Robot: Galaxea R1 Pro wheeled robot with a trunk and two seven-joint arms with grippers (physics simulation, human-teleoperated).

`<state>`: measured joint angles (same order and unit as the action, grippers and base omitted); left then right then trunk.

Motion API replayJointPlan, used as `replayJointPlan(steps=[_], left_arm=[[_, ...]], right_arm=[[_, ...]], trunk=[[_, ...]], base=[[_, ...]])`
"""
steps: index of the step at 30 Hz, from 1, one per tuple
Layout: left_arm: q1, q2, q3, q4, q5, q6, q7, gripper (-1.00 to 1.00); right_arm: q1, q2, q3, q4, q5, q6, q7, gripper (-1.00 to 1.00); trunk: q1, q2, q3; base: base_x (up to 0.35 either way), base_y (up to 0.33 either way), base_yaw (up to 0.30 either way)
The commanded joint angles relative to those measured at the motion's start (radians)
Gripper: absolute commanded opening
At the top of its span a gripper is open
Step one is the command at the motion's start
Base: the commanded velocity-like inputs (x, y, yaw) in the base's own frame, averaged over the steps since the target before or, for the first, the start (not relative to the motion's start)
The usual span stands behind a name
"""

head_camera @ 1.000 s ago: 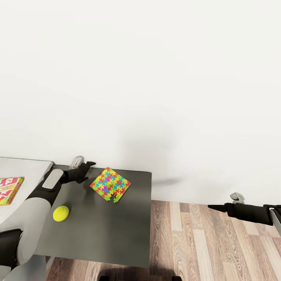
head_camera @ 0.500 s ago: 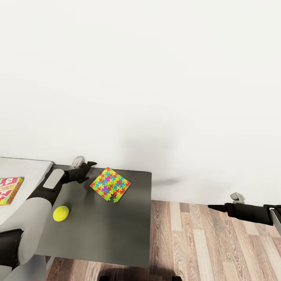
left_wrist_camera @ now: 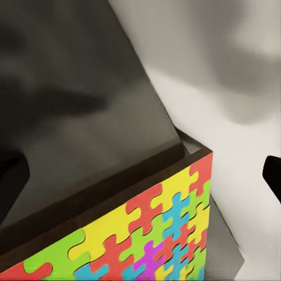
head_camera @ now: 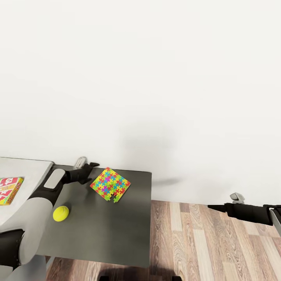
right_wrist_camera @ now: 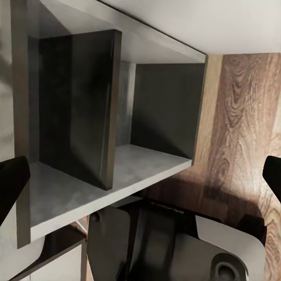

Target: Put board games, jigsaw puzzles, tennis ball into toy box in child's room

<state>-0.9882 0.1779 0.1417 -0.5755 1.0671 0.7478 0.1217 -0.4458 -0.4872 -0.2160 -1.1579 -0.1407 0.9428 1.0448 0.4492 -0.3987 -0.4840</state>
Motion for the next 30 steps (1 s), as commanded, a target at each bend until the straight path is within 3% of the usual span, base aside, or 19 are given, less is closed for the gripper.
replayJointPlan(steps=[1, 13, 18, 21, 22, 27, 30], left_arm=[[0.000, 0.000, 0.002, 0.048, -0.002, 0.007, 0.011, 1.00], [0.000, -0.003, 0.003, 0.036, 0.000, 0.059, 0.024, 1.00], [0.003, -0.005, 0.005, 0.009, 0.010, 0.075, 0.061, 1.00], [0.005, -0.005, 0.004, -0.005, 0.054, 0.081, 0.097, 1.00], [0.005, -0.005, 0.004, -0.005, 0.054, 0.081, 0.097, 1.00], [0.007, -0.009, -0.004, -0.017, 0.137, 0.085, 0.167, 1.00], [0.007, -0.015, -0.005, -0.024, 0.155, 0.085, 0.186, 1.00]], right_arm=[[-0.001, 0.000, 0.000, 0.000, -0.002, 0.005, 0.001, 1.00], [-0.001, 0.000, 0.000, 0.000, -0.002, 0.005, 0.001, 1.00], [-0.001, 0.001, 0.000, 0.000, -0.001, 0.005, 0.001, 1.00], [-0.001, 0.002, 0.000, 0.000, -0.001, 0.005, 0.001, 1.00], [-0.001, 0.002, 0.000, 0.000, -0.001, 0.005, 0.001, 1.00], [-0.001, 0.002, 0.000, 0.000, -0.001, 0.005, 0.001, 1.00], [-0.001, 0.002, 0.000, 0.000, -0.001, 0.005, 0.001, 1.00]], trunk=[[0.001, -0.001, -0.002], [0.001, -0.001, -0.002], [0.001, -0.001, -0.002], [0.001, -0.001, -0.002], [0.001, -0.001, -0.002], [0.001, -0.001, -0.002], [0.001, -0.001, -0.002]], base=[[0.000, 0.000, 0.000], [0.000, 0.000, 0.000], [0.000, 0.000, 0.000], [0.000, 0.000, 0.000], [0.000, 0.000, 0.000], [0.000, 0.000, 0.000], [0.000, 0.000, 0.000]])
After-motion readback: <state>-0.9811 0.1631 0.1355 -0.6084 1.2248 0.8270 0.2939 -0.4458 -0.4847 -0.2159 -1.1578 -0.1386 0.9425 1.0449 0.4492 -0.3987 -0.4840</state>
